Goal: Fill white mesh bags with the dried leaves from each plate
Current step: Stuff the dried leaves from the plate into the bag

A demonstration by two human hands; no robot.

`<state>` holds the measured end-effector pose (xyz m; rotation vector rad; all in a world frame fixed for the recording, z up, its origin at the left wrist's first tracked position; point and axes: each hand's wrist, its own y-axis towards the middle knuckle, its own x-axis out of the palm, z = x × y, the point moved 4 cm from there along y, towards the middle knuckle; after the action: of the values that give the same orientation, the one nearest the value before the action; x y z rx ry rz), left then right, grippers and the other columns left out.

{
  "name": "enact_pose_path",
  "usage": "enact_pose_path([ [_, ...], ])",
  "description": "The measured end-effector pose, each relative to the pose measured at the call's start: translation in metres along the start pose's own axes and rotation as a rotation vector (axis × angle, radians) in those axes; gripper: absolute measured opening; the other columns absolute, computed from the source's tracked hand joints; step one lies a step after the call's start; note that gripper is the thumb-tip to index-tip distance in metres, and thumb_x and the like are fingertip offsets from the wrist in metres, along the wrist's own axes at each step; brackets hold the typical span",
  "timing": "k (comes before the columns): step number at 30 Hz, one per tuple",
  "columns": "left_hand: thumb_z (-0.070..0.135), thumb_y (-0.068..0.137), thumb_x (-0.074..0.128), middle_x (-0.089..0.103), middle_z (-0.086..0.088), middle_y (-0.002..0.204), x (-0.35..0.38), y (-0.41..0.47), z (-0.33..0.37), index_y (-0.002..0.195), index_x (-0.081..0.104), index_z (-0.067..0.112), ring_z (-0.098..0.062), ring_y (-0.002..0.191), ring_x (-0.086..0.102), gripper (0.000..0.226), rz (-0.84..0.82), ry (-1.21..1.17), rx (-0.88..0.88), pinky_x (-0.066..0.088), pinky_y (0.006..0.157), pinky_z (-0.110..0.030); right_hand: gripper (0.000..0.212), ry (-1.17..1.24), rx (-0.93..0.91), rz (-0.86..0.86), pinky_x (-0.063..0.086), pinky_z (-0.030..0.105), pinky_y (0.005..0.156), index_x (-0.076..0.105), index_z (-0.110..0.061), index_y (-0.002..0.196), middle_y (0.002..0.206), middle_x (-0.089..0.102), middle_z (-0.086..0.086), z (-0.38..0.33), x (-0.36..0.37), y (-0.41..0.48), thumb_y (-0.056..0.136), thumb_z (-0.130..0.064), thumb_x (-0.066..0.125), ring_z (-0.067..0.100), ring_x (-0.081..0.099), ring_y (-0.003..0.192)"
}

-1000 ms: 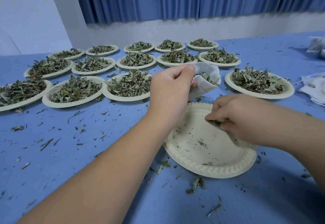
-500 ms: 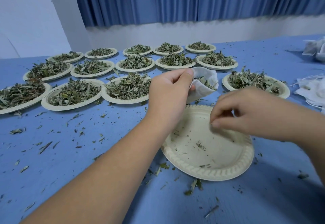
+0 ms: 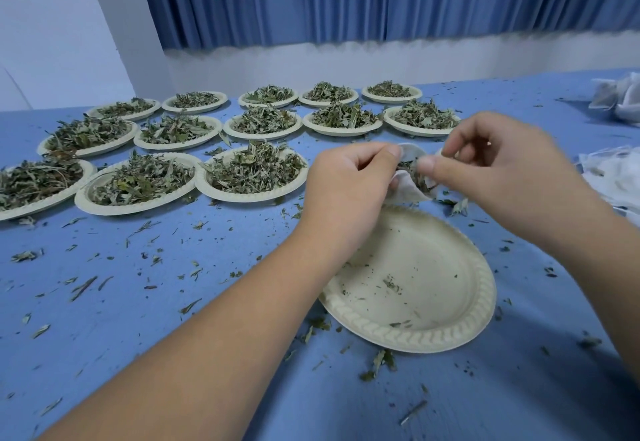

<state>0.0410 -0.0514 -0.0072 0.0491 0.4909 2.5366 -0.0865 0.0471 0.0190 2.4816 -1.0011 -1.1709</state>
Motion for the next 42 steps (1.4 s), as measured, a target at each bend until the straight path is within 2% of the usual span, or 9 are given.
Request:
enact_pose_path([
  [4,0.023,0.094,0.059,0.053,0.015,0.049,0.000,0.001,-0.001,0.071,0.076,0.029,-0.001,0.038,0.039,0.029,-0.003,-0.021,-0.012,0.030,0.041,-0.012,0.056,0.412,0.285,-0.277,0.056,0.029,0.059,0.058,-0.025,0.108,0.092,0.058,0.002,0.008,0.012,-0.005,0.059,-0.048,0.075,0.020,0.071,0.072],
  [8,0.020,0.095,0.058,0.045,0.016,0.041,0.005,-0.002,0.000,0.077,0.076,0.028,0.000,0.036,0.038,0.026,-0.058,0.000,0.008,0.029,0.040,-0.011,0.026,0.614,0.321,-0.272,0.052,0.022,0.054,0.061,-0.007,0.105,0.083,0.066,0.010,0.008,0.025,-0.005,0.081,-0.011,0.071,0.019,0.066,0.062],
  [12,0.017,0.096,0.057,0.050,0.017,0.042,0.009,-0.005,0.002,0.082,0.075,0.028,0.002,0.035,0.041,0.026,-0.106,0.009,0.016,0.028,0.039,-0.007,0.009,0.674,0.368,-0.221,0.047,0.022,0.048,0.062,-0.010,0.086,0.074,0.061,0.006,0.013,0.025,0.000,0.081,-0.007,0.069,0.014,0.056,0.054],
  [18,0.014,0.096,0.055,0.051,0.017,0.041,0.010,-0.006,0.005,0.093,0.078,0.014,0.004,0.036,0.044,0.023,-0.142,-0.003,0.001,0.028,0.039,-0.004,0.013,0.510,0.322,-0.156,0.041,0.018,0.041,0.061,-0.008,0.075,0.061,0.058,0.006,0.014,0.026,0.002,0.079,0.001,0.069,0.012,0.048,0.044],
  [22,0.011,0.092,0.060,0.066,0.007,0.053,0.019,-0.012,0.009,0.081,0.077,0.021,0.004,0.047,0.058,0.023,-0.196,-0.078,-0.027,0.033,0.042,-0.004,0.013,0.273,0.272,-0.067,0.034,0.015,0.034,0.059,-0.011,0.071,0.050,0.054,-0.002,0.012,0.022,0.003,0.069,-0.007,0.071,0.008,0.043,0.035],
  [28,0.013,0.095,0.054,0.052,0.016,0.044,0.013,-0.009,0.010,0.086,0.078,0.019,0.002,0.038,0.043,0.026,-0.134,-0.017,0.045,0.034,0.045,-0.009,0.029,0.589,0.342,-0.285,0.051,0.021,0.051,0.065,-0.007,0.095,0.075,0.065,0.005,0.014,0.015,0.000,0.070,-0.015,0.078,0.014,0.063,0.060],
  [35,0.013,0.096,0.053,0.046,0.016,0.040,0.015,-0.011,0.011,0.089,0.078,0.020,0.001,0.039,0.042,0.027,-0.166,0.017,0.062,0.038,0.053,-0.018,0.008,0.508,0.338,-0.198,0.051,0.026,0.054,0.065,-0.008,0.075,0.065,0.059,0.004,0.019,0.016,0.002,0.080,-0.007,0.071,0.018,0.054,0.061],
  [38,0.012,0.094,0.057,0.061,0.009,0.053,0.021,-0.014,0.012,0.091,0.079,0.016,0.002,0.050,0.056,0.022,-0.198,-0.035,0.040,0.047,0.059,-0.018,0.014,0.477,0.348,-0.138,0.049,0.034,0.062,0.061,-0.009,0.068,0.060,0.057,0.008,0.019,0.018,0.003,0.075,0.000,0.069,0.020,0.052,0.060],
  [42,0.014,0.091,0.064,0.074,-0.006,0.072,0.026,-0.016,0.011,0.091,0.079,0.017,-0.005,0.062,0.067,0.015,-0.202,-0.046,0.025,0.055,0.075,-0.030,0.016,0.255,0.286,-0.031,0.041,0.022,0.045,0.058,-0.013,0.064,0.047,0.053,0.000,0.017,0.020,0.004,0.073,0.000,0.061,0.011,0.046,0.043],
])
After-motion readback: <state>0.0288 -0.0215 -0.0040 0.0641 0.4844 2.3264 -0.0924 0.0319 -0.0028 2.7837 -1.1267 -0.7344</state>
